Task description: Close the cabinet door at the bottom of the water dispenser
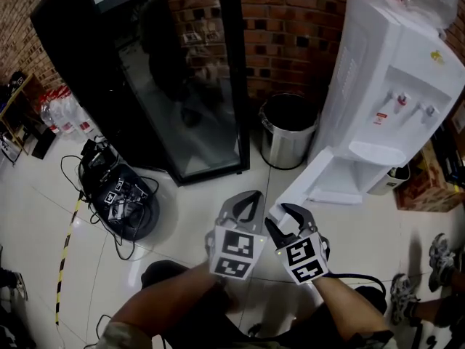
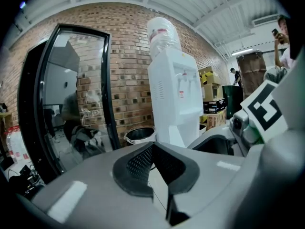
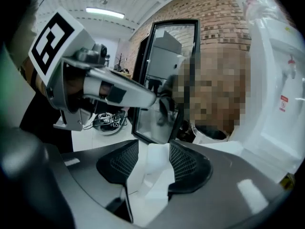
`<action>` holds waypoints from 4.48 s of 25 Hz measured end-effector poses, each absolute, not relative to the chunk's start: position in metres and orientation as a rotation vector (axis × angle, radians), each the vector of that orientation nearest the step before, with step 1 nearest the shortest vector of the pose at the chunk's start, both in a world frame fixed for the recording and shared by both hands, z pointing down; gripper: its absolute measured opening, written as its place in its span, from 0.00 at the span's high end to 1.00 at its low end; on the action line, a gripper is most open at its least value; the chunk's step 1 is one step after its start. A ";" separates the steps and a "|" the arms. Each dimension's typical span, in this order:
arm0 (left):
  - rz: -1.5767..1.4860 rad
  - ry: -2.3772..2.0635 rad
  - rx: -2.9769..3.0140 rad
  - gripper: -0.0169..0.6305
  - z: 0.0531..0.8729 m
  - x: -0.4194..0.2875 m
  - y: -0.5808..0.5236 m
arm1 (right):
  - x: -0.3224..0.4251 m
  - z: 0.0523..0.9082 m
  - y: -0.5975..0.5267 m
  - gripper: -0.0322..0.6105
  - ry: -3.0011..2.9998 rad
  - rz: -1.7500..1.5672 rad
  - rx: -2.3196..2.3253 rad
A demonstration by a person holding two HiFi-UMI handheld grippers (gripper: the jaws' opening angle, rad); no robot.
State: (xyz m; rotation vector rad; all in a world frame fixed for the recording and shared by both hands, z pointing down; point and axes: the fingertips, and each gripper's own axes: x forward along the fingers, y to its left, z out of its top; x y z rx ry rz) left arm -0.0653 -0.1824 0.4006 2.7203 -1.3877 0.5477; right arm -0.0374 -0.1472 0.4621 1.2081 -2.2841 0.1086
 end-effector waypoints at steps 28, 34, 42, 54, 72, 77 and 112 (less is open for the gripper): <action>0.435 -1.161 2.873 0.97 0.378 0.030 -0.161 | 0.050 0.471 -0.078 0.73 -2.064 0.152 1.299; 0.409 -1.101 2.890 0.97 0.373 0.058 -0.156 | 0.085 0.474 -0.060 0.74 -1.984 0.301 1.382; 0.316 -1.020 2.931 0.97 0.345 0.077 -0.130 | 0.111 0.475 -0.047 0.77 -1.933 0.371 1.441; 0.417 -1.099 2.895 0.97 0.368 0.062 -0.142 | 0.087 0.468 -0.065 0.81 -1.931 0.204 1.392; 0.385 -0.968 2.923 0.97 0.374 0.129 -0.152 | 0.195 0.465 -0.060 0.84 -1.771 0.469 1.684; 0.386 -0.939 2.924 0.97 0.380 0.145 -0.157 | 0.221 0.465 -0.062 0.84 -1.725 0.492 1.745; 0.437 -0.950 2.904 0.97 0.425 0.229 -0.236 | 0.429 0.473 -0.188 0.94 -1.545 0.521 2.262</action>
